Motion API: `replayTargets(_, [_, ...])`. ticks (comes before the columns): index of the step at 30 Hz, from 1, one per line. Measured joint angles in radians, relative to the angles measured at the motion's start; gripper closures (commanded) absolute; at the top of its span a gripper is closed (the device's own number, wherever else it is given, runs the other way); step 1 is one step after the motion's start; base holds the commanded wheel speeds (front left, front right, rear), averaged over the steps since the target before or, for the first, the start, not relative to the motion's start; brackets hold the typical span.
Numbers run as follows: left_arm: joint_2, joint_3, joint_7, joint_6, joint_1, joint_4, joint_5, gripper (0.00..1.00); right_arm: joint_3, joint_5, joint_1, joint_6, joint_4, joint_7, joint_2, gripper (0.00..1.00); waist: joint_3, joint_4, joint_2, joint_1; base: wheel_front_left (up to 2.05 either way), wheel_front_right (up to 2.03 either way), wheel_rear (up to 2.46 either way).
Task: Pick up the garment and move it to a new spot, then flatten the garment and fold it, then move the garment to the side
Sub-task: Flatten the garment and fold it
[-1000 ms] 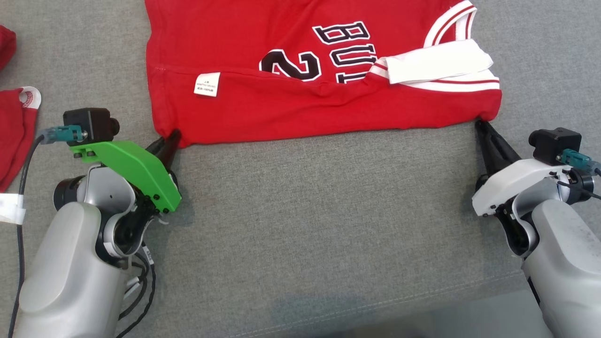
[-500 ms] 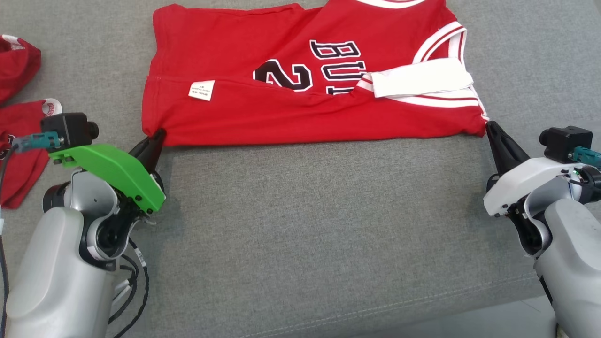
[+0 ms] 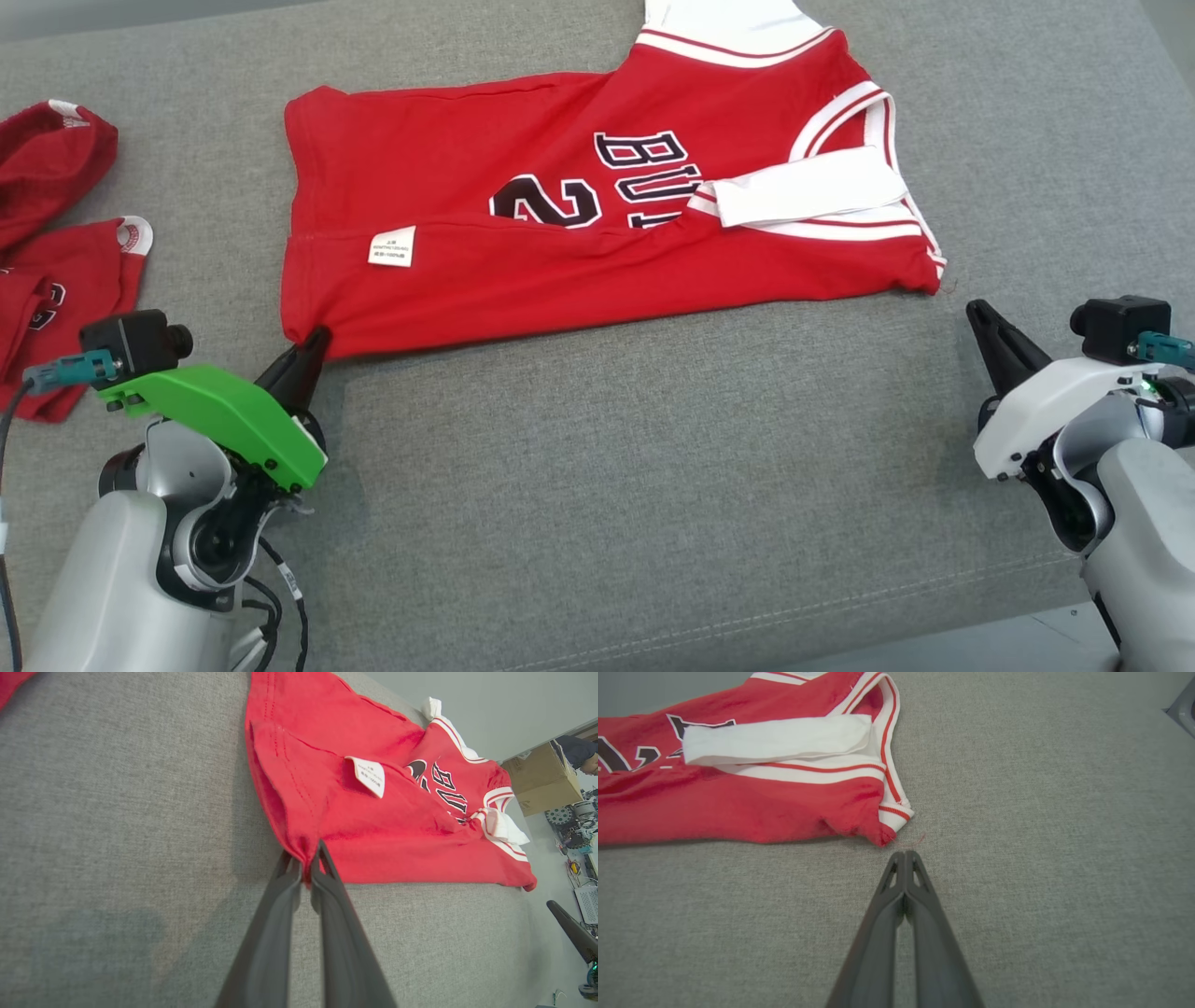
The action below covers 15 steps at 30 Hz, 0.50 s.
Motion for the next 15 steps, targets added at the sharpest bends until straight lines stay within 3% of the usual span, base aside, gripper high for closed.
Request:
replayTargets(1, [0.0,0.0,0.0,0.003,0.003,-0.007,-0.001,1.0,0.0,0.0,0.0,0.0,-0.005,0.002,-0.003,0.53,0.002,0.001,0.0,0.0,0.0,0.0,0.0])
replayTargets(3, [0.0,0.005,0.0,0.003,0.003,-0.023,-0.002,1.0,0.004,0.0,0.0,0.0,-0.014,0.003,-0.007,0.0,0.007,0.002,0.0,0.0,0.0,0.0,0.0])
replayTargets(15, [0.009,0.022,0.01,0.013,0.042,-0.099,-0.012,1.0,0.019,0.0,-0.045,0.0,-0.022,0.011,0.026,0.0,0.05,0.006,0.0,0.0,0.0,0.0,0.0])
